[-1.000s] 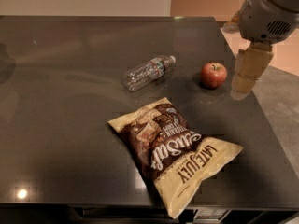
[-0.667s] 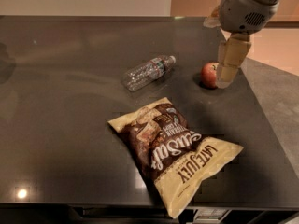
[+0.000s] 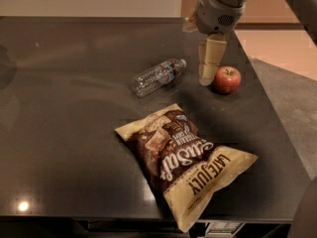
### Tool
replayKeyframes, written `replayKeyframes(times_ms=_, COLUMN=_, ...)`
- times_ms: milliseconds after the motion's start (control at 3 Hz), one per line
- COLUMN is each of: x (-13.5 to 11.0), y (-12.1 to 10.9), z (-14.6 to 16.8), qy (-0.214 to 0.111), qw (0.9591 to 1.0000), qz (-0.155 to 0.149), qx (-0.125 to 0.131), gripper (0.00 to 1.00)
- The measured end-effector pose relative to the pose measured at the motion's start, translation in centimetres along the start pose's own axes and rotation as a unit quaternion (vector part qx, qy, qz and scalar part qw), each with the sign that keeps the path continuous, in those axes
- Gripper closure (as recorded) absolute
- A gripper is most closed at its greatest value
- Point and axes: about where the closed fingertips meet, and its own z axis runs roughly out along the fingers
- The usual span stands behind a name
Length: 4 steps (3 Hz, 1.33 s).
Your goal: Pick water bottle
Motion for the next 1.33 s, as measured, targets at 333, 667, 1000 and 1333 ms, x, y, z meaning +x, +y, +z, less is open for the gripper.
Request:
replayKeyframes(times_ms=333, x=-0.7, y=-1.8, z=3.7, qy=0.002, qw=0.9995, qz=-0.015, qx=-0.029, gripper=0.0)
replayKeyframes(times_ms=667, x=-1.3, y=-2.8, z=6.9, qy=0.009, qw=0.9983, qz=-0.027, qx=-0.051, gripper=0.0)
replayKeyframes(times_ms=1000, x=-1.8, y=-3.2, z=9.4, qy=0.019, qw=0.9966, qz=-0.041, qx=-0.068, gripper=0.0)
replayKeyframes(times_ms=1333, x=-2.3, y=-3.6, z=11.0, qy=0.027, qw=0.995, qz=-0.055, qx=-0.079, gripper=0.0)
